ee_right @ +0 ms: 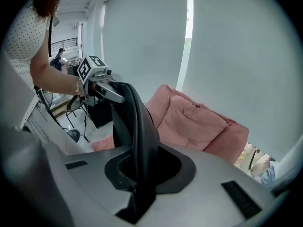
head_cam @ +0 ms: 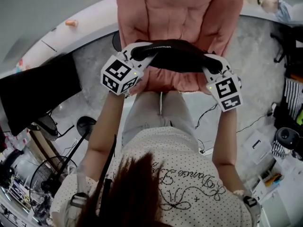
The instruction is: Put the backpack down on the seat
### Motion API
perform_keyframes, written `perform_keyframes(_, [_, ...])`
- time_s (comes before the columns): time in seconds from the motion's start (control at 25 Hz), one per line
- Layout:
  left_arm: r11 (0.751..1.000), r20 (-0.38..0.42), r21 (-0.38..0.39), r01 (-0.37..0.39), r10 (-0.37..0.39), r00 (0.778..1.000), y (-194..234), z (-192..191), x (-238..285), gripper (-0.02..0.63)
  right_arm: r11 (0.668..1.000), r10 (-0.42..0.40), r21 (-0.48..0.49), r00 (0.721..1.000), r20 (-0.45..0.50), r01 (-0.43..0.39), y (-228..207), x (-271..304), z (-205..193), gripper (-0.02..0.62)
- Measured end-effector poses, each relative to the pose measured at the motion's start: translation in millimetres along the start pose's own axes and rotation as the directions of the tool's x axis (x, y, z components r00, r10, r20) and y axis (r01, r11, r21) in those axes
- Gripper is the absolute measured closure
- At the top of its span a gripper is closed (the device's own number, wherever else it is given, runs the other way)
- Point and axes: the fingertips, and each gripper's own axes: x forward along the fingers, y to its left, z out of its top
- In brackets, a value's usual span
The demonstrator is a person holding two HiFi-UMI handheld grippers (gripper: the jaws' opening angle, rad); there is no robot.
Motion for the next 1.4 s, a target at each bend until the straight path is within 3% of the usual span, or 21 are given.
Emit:
perform_keyframes(0.76, [0.985, -0.149, -0.141, -0.103, 0.081, 0.985, 15.0, -105.3, 87.6, 0.566, 0.987, 0.140, 0.093, 0.987, -0.075, -0.133, -25.4, 86.2, -111.1, 0.551])
perform_keyframes(1.4, [0.964, -0.238, -0.201, -0.172, 0.122, 0.963, 45.4, -178.4, 128.1, 0.551, 0.974, 0.196, 0.141, 0.975, -0.109, -0.180, -30.5, 156.9, -166.0, 0.548])
